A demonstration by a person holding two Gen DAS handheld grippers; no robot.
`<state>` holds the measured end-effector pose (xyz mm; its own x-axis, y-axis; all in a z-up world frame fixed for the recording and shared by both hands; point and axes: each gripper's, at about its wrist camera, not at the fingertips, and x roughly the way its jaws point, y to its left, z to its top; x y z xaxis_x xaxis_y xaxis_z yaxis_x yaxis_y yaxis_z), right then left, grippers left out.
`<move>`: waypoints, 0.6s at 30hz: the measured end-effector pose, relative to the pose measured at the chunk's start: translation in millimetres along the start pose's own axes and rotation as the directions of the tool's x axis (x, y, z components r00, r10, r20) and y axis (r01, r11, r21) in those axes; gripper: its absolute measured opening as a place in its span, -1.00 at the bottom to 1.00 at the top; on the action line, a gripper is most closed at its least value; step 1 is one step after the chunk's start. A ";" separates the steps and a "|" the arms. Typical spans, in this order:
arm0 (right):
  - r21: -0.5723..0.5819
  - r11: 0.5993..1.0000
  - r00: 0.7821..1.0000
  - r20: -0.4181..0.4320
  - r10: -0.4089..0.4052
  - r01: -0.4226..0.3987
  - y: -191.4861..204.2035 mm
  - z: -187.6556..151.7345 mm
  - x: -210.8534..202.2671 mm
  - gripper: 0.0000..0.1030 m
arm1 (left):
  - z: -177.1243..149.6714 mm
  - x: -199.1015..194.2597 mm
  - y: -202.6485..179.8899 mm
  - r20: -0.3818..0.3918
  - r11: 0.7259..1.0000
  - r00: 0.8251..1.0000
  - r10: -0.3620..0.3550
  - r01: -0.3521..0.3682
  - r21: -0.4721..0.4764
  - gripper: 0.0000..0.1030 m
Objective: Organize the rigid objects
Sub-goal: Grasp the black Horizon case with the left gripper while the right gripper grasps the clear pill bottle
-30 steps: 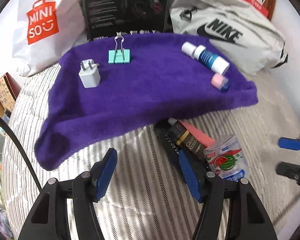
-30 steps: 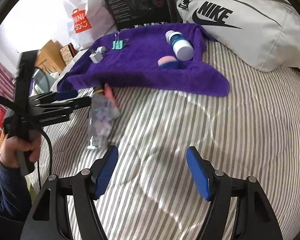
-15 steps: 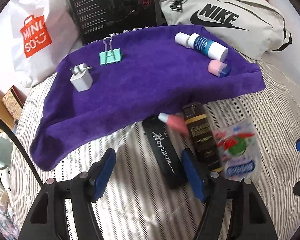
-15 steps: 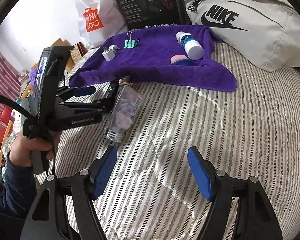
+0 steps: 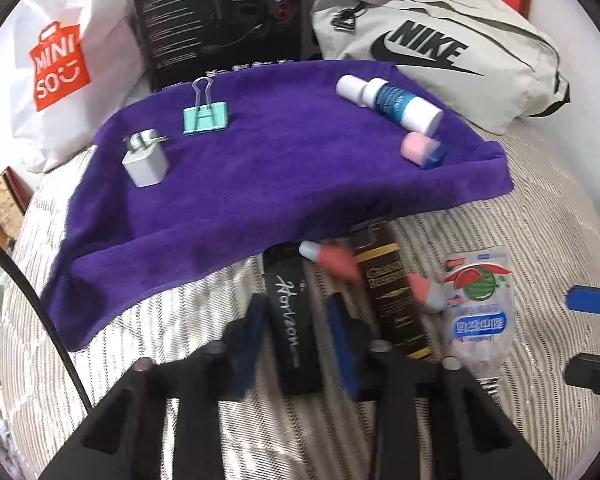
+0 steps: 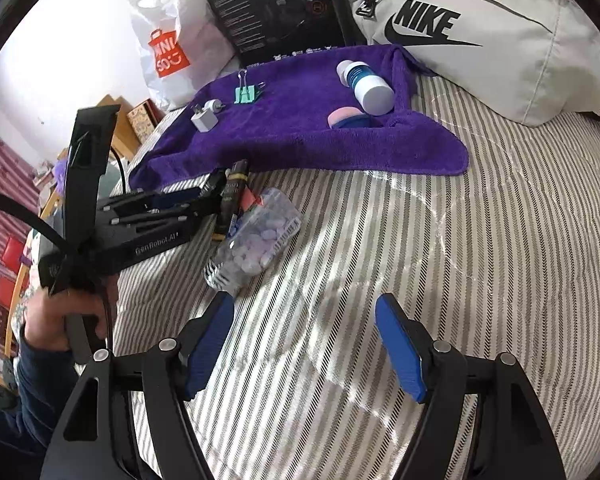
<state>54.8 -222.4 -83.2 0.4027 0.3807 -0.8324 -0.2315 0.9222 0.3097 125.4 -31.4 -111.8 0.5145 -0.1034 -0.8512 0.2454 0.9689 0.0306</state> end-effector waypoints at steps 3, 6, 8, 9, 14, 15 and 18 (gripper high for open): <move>0.017 1.000 1.000 0.011 0.016 -0.016 9.8 8.4 8.5 0.41 | -0.7 -0.7 -1.3 0.001 1.000 1.000 0.002 -0.002 0.009 -0.51; 0.016 1.000 1.000 0.013 0.025 -0.025 20.8 18.7 22.1 0.41 | -5.5 -4.4 6.2 -0.004 1.000 1.000 0.012 -0.012 -0.002 -0.58; 0.023 1.000 1.000 0.004 0.014 -0.014 26.1 27.9 36.3 0.41 | -11.7 -8.2 16.3 -0.005 1.000 1.000 0.017 -0.017 -0.021 -0.58; 0.026 1.000 1.000 -0.002 0.006 -0.006 27.6 31.6 42.1 0.41 | -14.3 -9.8 21.7 -0.007 0.999 1.000 0.014 -0.014 -0.035 -0.58; -0.114 0.989 0.994 -0.047 -0.099 0.093 47.1 35.3 66.8 0.39 | -25.3 -15.4 37.3 -0.001 0.998 1.000 -0.008 0.008 -0.066 -0.57; -0.144 0.985 0.993 -0.045 -0.107 0.100 49.9 33.2 65.9 0.39 | -26.4 -15.9 38.5 0.001 0.998 1.000 -0.010 0.010 -0.068 -0.57; -0.180 0.973 0.987 -0.050 -0.153 0.142 43.1 29.5 56.9 0.39 | -28.2 -16.4 40.3 0.012 0.997 1.000 -0.022 0.023 -0.074 -0.57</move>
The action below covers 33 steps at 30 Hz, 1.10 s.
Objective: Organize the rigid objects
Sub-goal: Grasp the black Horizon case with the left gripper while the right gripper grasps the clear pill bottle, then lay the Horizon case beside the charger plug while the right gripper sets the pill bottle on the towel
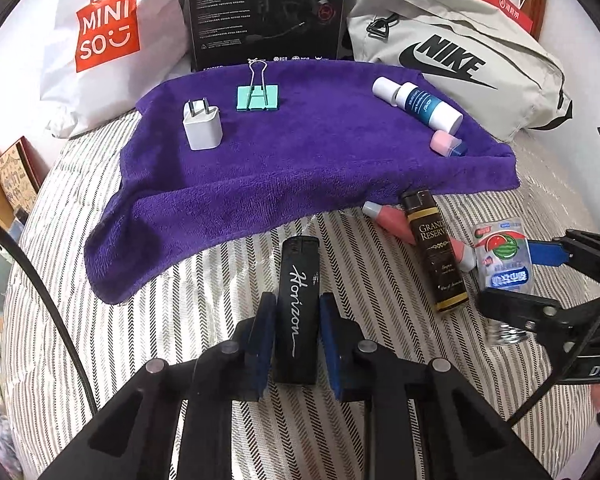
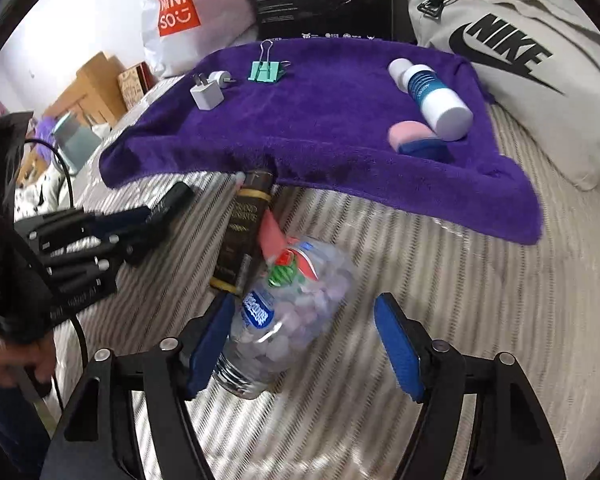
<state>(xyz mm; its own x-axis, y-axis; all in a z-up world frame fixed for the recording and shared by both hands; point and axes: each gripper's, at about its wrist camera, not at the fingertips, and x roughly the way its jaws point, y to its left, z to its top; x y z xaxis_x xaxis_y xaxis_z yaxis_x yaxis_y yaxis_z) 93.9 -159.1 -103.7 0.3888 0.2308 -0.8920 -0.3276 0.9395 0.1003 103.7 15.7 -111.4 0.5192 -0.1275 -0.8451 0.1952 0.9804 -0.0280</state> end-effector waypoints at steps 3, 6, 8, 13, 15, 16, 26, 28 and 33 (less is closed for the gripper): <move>-0.036 0.995 0.995 -0.028 -0.095 0.094 -10.9 -3.9 -2.7 0.39 | 0.1 -0.2 0.1 0.006 1.000 1.000 -0.004 0.004 -0.001 -0.57; -0.013 0.995 0.995 -0.030 -0.098 0.097 -24.2 -6.2 -4.4 0.39 | -1.2 -1.2 -0.8 0.013 1.000 1.000 -0.002 0.002 0.005 -0.57; -0.007 0.996 0.996 -0.032 -0.087 0.087 -27.0 -6.0 -2.1 0.39 | -1.7 -1.8 0.5 0.017 1.000 1.000 -0.007 0.007 0.003 -0.57; -0.034 0.994 0.994 0.003 -0.105 0.105 -22.0 -4.6 3.9 0.38 | -2.8 -3.0 2.2 0.020 1.000 1.000 -0.020 0.020 -0.005 -0.57; -0.043 0.994 0.995 0.022 -0.097 0.098 -21.2 -4.3 2.8 0.14 | -2.6 -3.3 2.6 0.019 1.000 1.000 -0.023 0.023 -0.007 -0.57; -0.047 0.995 0.995 0.026 -0.092 0.093 -20.8 -4.6 1.8 0.01 | -2.7 -3.5 2.4 0.020 1.000 1.000 -0.023 0.023 -0.007 -0.57; -0.065 0.993 0.995 0.019 -0.098 0.099 -16.4 -14.7 -2.9 -0.19 | -2.1 -1.7 -3.2 0.027 1.000 1.000 0.013 -0.014 0.015 -0.56; -0.060 0.995 0.997 0.010 -0.077 0.078 -19.9 -13.3 -3.4 -0.19 | -1.6 -1.4 -4.3 0.025 1.000 1.000 0.015 -0.016 0.020 -0.58; -0.027 0.999 1.000 0.024 -0.016 0.017 -29.0 -12.7 -19.3 -0.20 | -3.0 -7.4 6.0 0.019 1.000 1.000 -0.007 0.007 -0.004 -0.59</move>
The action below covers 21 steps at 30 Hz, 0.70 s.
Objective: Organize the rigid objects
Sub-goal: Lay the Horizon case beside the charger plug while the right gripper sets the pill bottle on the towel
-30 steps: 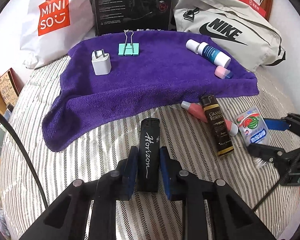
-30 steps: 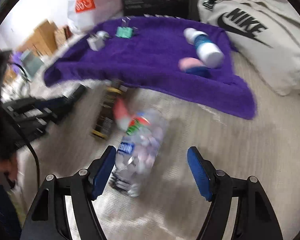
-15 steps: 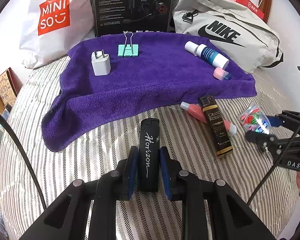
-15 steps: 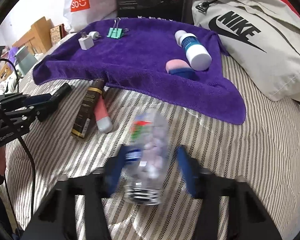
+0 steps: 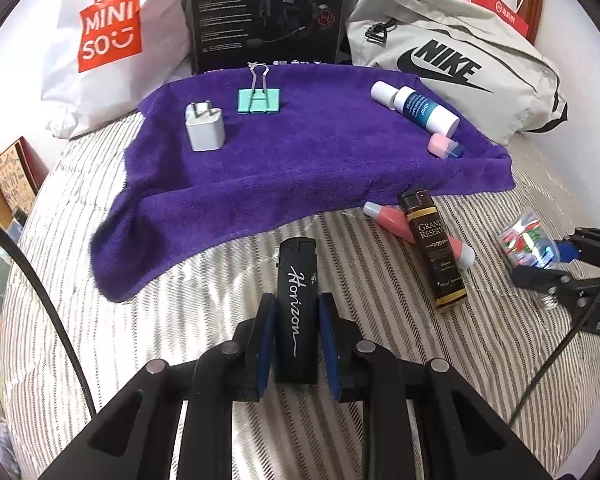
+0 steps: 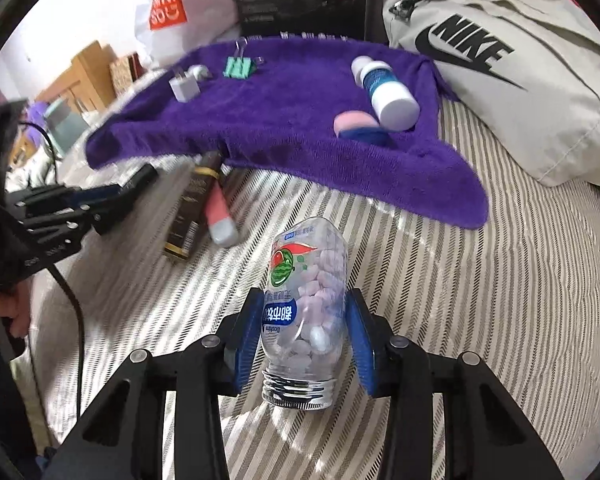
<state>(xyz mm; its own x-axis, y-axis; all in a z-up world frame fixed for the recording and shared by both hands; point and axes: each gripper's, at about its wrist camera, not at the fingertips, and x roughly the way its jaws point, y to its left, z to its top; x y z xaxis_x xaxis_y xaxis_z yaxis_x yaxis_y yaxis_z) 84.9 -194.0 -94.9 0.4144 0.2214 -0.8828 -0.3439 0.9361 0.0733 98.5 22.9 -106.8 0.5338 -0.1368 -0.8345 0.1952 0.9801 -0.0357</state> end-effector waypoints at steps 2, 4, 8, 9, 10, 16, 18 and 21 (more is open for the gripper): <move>-0.005 1.000 1.000 0.005 0.006 -0.006 -1.6 1.4 -5.0 -0.20 | -0.5 -4.6 4.0 0.005 1.000 1.000 0.011 -0.011 -0.007 -0.59; 0.000 1.000 1.000 0.005 0.007 -0.007 -3.8 2.0 -4.7 -0.20 | 0.9 -8.9 7.6 0.009 1.000 1.000 0.005 -0.005 -0.011 -0.59; -0.003 1.000 1.000 -0.013 0.011 -0.011 -2.9 -0.9 2.6 -0.20 | 0.0 -12.5 10.7 0.011 1.000 1.000 0.006 -0.006 -0.013 -0.59; 0.001 1.000 1.000 -0.014 0.017 -0.017 -2.8 -0.8 2.5 -0.20 | -0.5 -13.5 11.1 0.008 1.000 1.000 -0.002 0.002 -0.013 -0.59; 0.003 1.000 1.000 -0.009 0.023 -0.023 -2.5 0.3 1.7 -0.20 | -0.3 -15.2 12.7 0.012 1.000 1.000 -0.015 0.015 -0.020 -0.59; -0.024 0.999 0.999 0.004 0.043 -0.043 3.8 8.1 -4.1 -0.20 | 2.8 -19.2 17.3 0.017 0.999 0.999 -0.035 0.036 -0.025 -0.59; -0.030 0.998 0.999 0.008 0.051 -0.051 5.1 10.4 -5.4 -0.20 | 3.8 -20.6 18.4 0.018 0.999 0.999 -0.040 0.040 -0.029 -0.59; -0.027 0.998 0.998 0.010 0.057 -0.057 5.2 13.6 -5.5 -0.20 | 6.1 -23.0 19.5 0.025 0.999 0.999 -0.044 0.044 -0.030 -0.59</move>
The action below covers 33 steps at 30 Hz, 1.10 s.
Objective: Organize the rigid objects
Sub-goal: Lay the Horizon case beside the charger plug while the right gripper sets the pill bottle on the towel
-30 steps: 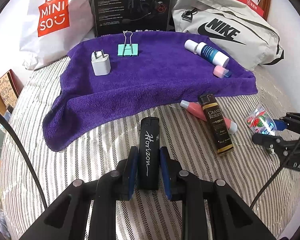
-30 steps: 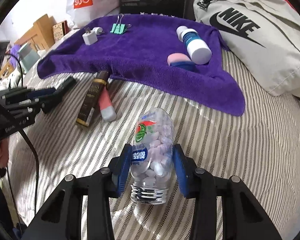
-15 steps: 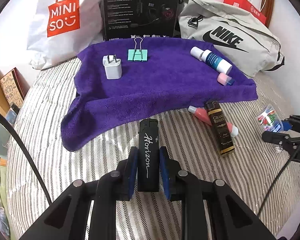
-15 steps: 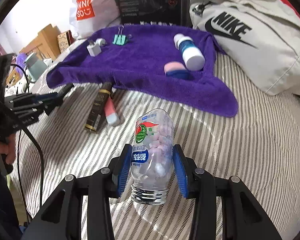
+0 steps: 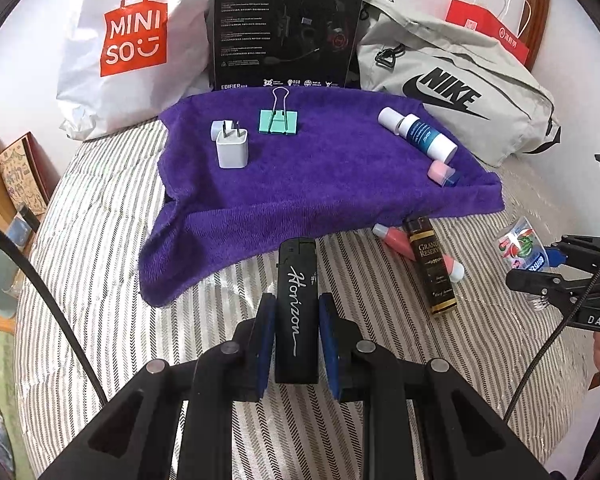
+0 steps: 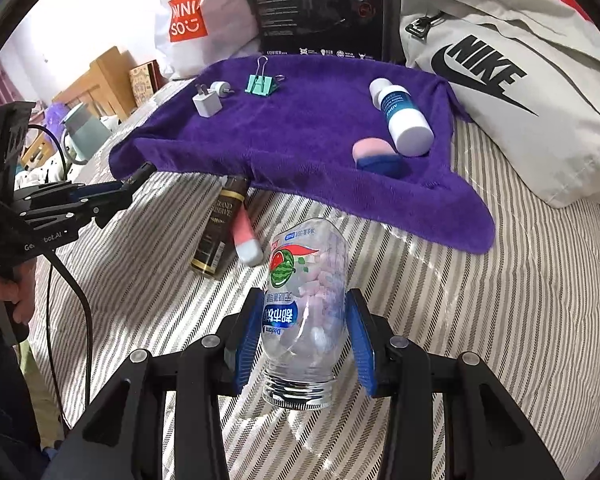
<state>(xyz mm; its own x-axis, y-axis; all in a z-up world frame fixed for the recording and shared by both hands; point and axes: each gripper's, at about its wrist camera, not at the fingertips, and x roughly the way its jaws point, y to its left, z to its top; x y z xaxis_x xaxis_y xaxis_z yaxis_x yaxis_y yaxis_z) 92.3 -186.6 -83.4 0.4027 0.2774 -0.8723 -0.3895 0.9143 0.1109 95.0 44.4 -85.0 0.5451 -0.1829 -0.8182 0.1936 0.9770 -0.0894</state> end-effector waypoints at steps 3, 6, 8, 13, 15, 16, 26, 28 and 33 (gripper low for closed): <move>0.000 1.000 1.000 0.003 0.005 -0.005 -0.7 3.4 -0.1 -0.20 | 2.6 -2.0 1.0 0.004 1.000 1.000 0.002 -0.002 0.005 -0.59; 0.002 1.000 1.000 0.004 0.010 -0.010 -2.5 8.6 0.0 -0.20 | 5.6 -5.0 3.1 0.012 1.000 1.000 0.001 -0.001 0.004 -0.59; 0.002 1.000 1.000 0.011 0.010 -0.010 -3.6 12.4 -0.4 -0.20 | 8.5 -6.2 4.2 0.014 1.000 1.000 0.001 -0.001 0.005 -0.59; 0.003 1.000 0.999 0.030 0.031 -0.031 -7.2 25.4 -1.1 -0.20 | 17.7 -7.7 7.5 0.024 1.000 1.000 0.001 -0.001 0.006 -0.59; 0.001 0.999 0.999 0.034 0.032 -0.032 -7.5 31.9 1.1 -0.20 | 21.5 -7.5 9.6 0.027 1.000 1.000 -0.004 0.004 0.003 -0.59; 0.001 0.999 0.999 0.034 0.033 -0.033 -7.7 35.4 2.5 -0.20 | 24.6 -6.9 10.6 0.029 1.000 1.000 -0.005 0.005 0.003 -0.59; -0.013 0.998 0.997 0.047 0.055 -0.055 -8.9 72.8 17.9 -0.20 | 57.0 8.0 24.4 0.027 1.000 1.000 0.005 -0.005 0.005 -0.59; -0.013 0.998 0.997 0.050 0.059 -0.058 -10.0 79.6 21.2 -0.20 | 64.6 12.2 26.6 0.026 1.000 1.000 0.006 -0.007 0.011 -0.59; -0.017 0.998 0.997 0.052 0.057 -0.056 -13.6 99.7 29.8 -0.20 | 81.5 24.3 27.8 0.015 1.000 1.000 -0.002 0.001 0.028 -0.59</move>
<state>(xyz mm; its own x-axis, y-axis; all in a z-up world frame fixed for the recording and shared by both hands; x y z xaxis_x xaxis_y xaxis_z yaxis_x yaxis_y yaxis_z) 192.2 -161.4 -63.5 0.4221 0.3440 -0.8387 -0.4252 0.8922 0.1519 180.1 58.2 -61.1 0.5570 -0.1860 -0.8094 0.2169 0.9733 -0.0744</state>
